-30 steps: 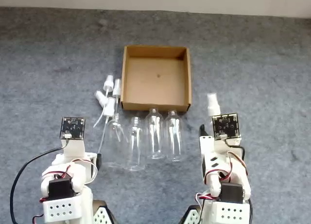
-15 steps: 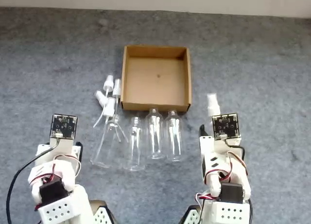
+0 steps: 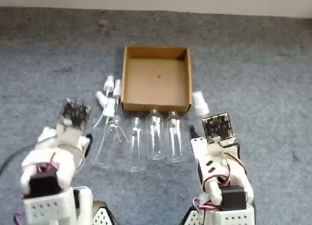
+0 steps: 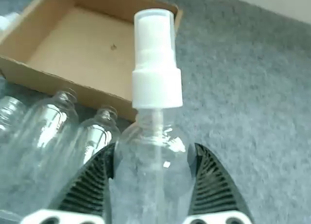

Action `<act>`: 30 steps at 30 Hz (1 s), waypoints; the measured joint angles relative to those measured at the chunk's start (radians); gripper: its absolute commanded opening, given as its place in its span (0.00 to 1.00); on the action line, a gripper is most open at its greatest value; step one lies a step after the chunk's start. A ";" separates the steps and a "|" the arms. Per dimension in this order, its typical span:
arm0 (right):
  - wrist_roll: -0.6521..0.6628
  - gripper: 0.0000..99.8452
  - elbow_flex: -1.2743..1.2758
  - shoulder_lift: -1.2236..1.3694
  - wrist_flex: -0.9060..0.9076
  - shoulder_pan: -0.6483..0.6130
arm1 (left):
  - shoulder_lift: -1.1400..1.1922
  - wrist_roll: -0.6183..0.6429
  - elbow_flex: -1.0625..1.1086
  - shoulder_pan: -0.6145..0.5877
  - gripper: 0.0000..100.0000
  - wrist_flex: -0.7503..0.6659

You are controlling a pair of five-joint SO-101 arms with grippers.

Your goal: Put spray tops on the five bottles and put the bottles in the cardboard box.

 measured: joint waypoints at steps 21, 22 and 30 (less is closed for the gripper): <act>-0.103 0.00 -0.597 0.825 0.000 -0.583 | 0.442 0.402 -0.546 0.242 0.22 -0.048; -0.103 0.00 -0.577 0.802 0.000 -0.605 | 0.442 0.407 -0.520 0.242 0.22 -0.074; -0.103 0.00 -0.522 0.723 -0.023 -0.643 | 0.445 0.410 -0.420 0.242 0.22 -0.149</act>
